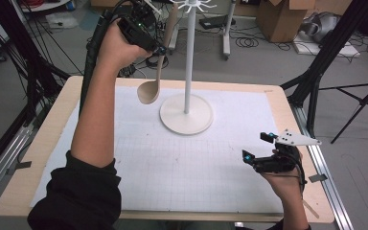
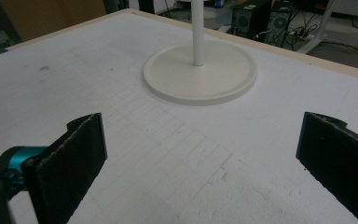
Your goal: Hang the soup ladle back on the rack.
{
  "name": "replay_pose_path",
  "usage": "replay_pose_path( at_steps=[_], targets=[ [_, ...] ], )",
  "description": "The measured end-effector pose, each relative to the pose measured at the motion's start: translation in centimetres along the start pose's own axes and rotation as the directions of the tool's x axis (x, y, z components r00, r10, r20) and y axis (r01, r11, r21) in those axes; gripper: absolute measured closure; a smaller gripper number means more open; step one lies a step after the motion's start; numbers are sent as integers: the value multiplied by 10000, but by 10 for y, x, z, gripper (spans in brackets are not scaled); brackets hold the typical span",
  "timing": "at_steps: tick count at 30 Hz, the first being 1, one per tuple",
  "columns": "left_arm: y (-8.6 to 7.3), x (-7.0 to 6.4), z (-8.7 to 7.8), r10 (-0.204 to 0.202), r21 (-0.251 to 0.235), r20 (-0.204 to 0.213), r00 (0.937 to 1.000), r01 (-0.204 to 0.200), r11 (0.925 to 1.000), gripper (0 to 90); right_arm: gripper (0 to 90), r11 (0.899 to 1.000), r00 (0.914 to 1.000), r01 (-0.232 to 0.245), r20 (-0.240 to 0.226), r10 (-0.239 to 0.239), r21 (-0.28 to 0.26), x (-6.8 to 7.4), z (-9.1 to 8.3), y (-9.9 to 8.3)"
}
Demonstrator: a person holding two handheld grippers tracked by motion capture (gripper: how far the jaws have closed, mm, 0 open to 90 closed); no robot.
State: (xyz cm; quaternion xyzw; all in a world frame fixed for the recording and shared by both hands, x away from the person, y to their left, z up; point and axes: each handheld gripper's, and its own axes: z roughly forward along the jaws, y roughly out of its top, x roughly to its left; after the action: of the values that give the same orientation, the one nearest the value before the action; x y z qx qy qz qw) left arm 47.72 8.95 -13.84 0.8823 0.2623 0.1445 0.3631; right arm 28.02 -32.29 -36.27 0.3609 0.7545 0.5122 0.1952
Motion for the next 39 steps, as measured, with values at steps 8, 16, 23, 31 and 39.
replay_pose_path(
  at_steps=[8, 16, 23, 31, 39],
  targets=[
    [1, -1, 3, 19, 22, 47, 10000, -19, 10000, 757, 1, 10000, 10000, -8, -6, 8, -34, 0, -1, 0],
    [-2, 0, 2, 162, 90, 55, 9999, -163, 9998, 754, 1, 10000, 10000, 14, -24, -14, 0, 1, 0, 0],
    [-2, -2, 2, 272, 151, 222, 9994, -275, 9995, 737, 1, 10000, 10000, 54, -7, -54, -1, 1, 0, 0],
    [-9, 1, -7, 116, -13, 520, 9986, -115, 9999, 641, 1, 10000, 10000, 68, 0, -68, 22, 2, 0, 0],
    [-24, -2, -12, 218, -106, 1159, 9930, -207, 9997, 604, 1, 9999, 9999, 129, -4, -129, 79, 3, 2, 1]
  ],
)
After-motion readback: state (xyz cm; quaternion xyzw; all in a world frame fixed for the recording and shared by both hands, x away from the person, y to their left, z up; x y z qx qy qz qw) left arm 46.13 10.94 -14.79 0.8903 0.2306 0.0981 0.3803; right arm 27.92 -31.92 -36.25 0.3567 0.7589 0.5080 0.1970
